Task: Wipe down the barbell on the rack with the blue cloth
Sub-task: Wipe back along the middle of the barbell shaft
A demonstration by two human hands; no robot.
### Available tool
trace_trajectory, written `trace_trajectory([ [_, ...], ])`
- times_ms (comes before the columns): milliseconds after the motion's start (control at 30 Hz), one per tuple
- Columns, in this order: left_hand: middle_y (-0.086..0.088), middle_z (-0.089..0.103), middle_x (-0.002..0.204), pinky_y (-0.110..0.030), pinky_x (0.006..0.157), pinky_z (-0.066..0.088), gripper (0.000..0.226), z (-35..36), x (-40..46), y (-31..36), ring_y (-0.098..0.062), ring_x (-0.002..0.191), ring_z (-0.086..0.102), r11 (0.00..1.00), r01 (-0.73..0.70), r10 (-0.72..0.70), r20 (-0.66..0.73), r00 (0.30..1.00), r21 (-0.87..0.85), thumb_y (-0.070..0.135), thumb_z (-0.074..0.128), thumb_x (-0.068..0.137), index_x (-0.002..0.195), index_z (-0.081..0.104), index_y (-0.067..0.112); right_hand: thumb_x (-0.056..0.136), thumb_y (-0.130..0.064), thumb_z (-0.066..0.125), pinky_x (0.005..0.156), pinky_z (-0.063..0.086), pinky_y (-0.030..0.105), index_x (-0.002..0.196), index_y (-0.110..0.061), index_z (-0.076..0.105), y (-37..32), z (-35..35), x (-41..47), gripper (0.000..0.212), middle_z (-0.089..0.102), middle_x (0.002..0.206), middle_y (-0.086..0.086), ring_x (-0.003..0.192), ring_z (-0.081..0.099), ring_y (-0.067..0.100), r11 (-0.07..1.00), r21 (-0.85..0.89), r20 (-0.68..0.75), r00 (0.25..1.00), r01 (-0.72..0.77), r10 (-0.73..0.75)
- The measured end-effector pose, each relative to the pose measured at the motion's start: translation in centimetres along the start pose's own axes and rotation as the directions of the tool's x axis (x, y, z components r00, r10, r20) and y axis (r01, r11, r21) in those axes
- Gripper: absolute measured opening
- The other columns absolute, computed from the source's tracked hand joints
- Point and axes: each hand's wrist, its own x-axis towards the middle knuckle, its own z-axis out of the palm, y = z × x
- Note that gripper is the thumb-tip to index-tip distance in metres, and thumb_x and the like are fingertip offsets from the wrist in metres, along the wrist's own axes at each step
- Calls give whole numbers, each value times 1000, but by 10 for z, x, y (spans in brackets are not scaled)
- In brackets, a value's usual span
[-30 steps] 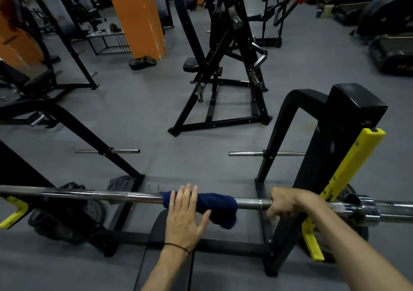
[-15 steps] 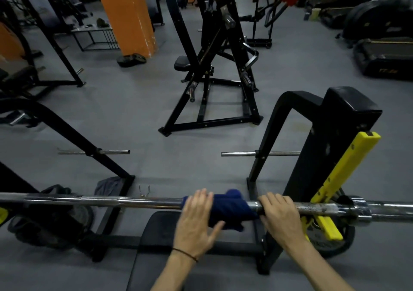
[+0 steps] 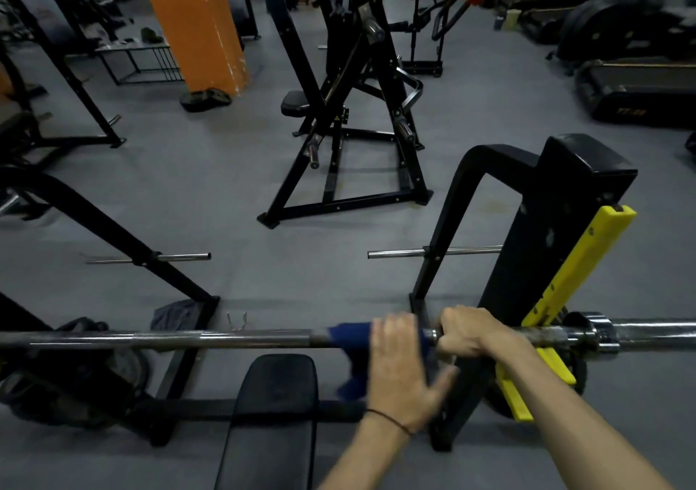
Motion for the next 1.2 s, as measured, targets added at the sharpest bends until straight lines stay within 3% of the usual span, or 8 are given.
trace_trajectory([
  [267, -11, 28, 164, -41, 126, 11, 83, -30, -18, -93, -25, 153, 24, 994, -58, 58, 6, 998, 98, 64, 44, 98, 157, 30, 8, 63, -16, 74, 47, 42, 20, 62, -14, 68, 3, -10, 9, 6, 63, 55, 0, 46, 54, 13, 967, 251, 322, 946, -51, -33],
  [400, -19, 36, 158, -53, 124, 19, 84, -54, -34, -147, -37, 147, 34, 978, 135, -121, -99, 988, 159, 64, 33, 100, 151, 37, -3, 75, -42, 67, 67, 42, 31, 93, -28, 60, 10, 15, -7, 24, 63, 87, -7, 84, 63, 18, 993, -28, -194, 974, 112, -115],
  [500, -24, 42, 153, -59, 123, 13, 89, -35, -20, -101, -43, 146, 32, 962, 239, -227, -95, 969, 135, 67, 31, 99, 147, 41, -7, 71, -31, 72, 73, 46, 39, 101, -21, 62, 8, 66, -17, 33, 57, 92, 0, 84, 57, 25, 965, -247, -629, 744, 85, -226],
  [700, -15, 40, 157, -50, 120, 18, 91, 2, 3, 16, -32, 148, 35, 993, -66, 62, 43, 997, 99, 73, 38, 94, 154, 35, 5, 80, -14, 55, 65, 44, 39, 89, -14, 63, 8, 84, -11, 12, 54, 79, 5, 68, 54, 27, 959, -276, -798, 542, 58, -263],
  [867, -10, 32, 163, -44, 126, 12, 80, -29, -21, -77, -27, 152, 26, 988, -86, 85, 12, 996, 125, 62, 46, 96, 156, 34, 12, 53, -26, 86, 46, 48, 33, 78, -17, 59, 10, 57, -9, 38, 61, 61, 1, 49, 59, 25, 961, -252, -636, 729, 111, -251],
  [1000, -16, 40, 157, -50, 126, 13, 78, -59, -35, -146, -37, 147, 33, 981, 56, -47, -53, 997, 186, 62, 32, 101, 151, 41, 3, 80, -42, 54, 66, 46, 32, 91, -25, 62, 3, 27, -9, 21, 67, 82, -2, 76, 66, 24, 980, -177, -338, 929, 93, -149],
  [1100, -20, 50, 145, -59, 124, 12, 84, -47, -19, -113, -45, 141, 39, 960, 229, -222, -62, 973, 163, 66, 28, 100, 143, 49, -3, 68, -36, 62, 66, 52, 32, 81, -22, 68, 4, 6, 0, 21, 68, 77, -2, 73, 65, 20, 994, 20, -45, 993, 112, -111],
  [1200, -15, 53, 140, -57, 123, 11, 85, -14, -1, -29, -40, 138, 43, 990, 103, -105, 14, 994, 99, 73, 34, 96, 141, 52, 2, 59, -31, 69, 59, 50, 27, 73, -16, 71, 5, -7, 5, 21, 73, 72, 2, 65, 66, 19, 989, 135, 169, 981, 66, -89],
])
